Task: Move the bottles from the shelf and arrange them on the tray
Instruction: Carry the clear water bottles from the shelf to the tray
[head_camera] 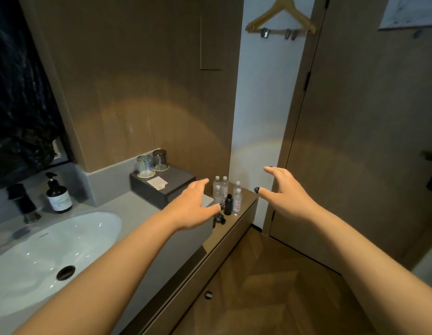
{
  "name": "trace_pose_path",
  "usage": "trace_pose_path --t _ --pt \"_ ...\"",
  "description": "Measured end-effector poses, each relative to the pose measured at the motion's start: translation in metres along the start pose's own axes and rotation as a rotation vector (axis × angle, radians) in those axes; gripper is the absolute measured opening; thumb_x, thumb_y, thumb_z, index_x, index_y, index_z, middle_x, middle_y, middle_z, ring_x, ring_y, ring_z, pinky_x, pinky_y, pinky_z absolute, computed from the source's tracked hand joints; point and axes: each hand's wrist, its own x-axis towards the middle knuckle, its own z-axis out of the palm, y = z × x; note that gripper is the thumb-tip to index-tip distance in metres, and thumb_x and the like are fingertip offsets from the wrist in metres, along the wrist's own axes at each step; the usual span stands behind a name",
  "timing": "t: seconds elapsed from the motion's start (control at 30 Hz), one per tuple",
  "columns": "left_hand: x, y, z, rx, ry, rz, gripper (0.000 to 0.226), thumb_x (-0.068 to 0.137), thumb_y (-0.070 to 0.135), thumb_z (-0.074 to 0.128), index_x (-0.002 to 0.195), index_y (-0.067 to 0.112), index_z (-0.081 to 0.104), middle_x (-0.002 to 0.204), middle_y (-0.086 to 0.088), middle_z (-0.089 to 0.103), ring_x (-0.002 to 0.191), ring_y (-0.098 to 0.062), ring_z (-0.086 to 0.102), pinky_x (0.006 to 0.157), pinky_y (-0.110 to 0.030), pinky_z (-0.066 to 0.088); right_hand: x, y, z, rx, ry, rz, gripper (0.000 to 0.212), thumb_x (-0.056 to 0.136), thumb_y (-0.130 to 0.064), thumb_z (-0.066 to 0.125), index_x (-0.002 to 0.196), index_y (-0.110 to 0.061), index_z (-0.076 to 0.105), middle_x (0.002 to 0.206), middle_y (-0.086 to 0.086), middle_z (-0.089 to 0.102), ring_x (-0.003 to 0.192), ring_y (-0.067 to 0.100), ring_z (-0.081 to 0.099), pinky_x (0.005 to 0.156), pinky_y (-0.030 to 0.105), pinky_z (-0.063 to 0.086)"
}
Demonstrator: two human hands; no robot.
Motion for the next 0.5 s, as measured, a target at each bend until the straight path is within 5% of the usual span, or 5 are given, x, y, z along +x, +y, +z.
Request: trace_pose_path --t 0.23,0.4,0.5 --pt "0.108 0.025 0.06 -0.08 -0.021 -0.033 0.078 0.091 0.041 0.056 0.152 0.017 0.014 0.159 -0.002 0.019 0.142 -0.019 0.027 0.104 -0.025 0.027 0.072 0.1 0.015 0.018 -0.134 0.011 0.066 0.093 -0.031 0.057 0.15 -0.022 0.024 0.157 -0.001 0.021 0.131 0.018 0.04 0.105 0.031 0.04" --pt "0.188 0.04 0.098 -0.129 -0.053 -0.119 0.079 0.093 0.04 0.053 0.153 0.018 0.007 0.161 -0.002 0.014 0.143 -0.02 0.026 0.113 -0.034 0.027 0.135 0.164 0.019 0.037 -0.273 0.047 0.066 0.093 -0.034 0.056 0.15 -0.027 0.023 0.158 -0.003 0.018 0.101 0.011 0.049 0.099 0.034 0.043" --pt "0.229 0.042 0.116 -0.154 -0.065 -0.151 0.077 0.093 0.039 0.053 0.153 0.019 0.009 0.159 -0.002 0.019 0.14 -0.019 0.031 0.106 -0.028 0.029 0.178 0.194 0.02 0.036 -0.318 0.056 0.067 0.092 -0.032 0.055 0.15 -0.025 0.023 0.158 -0.002 0.017 0.111 0.017 0.053 0.1 0.035 0.043"
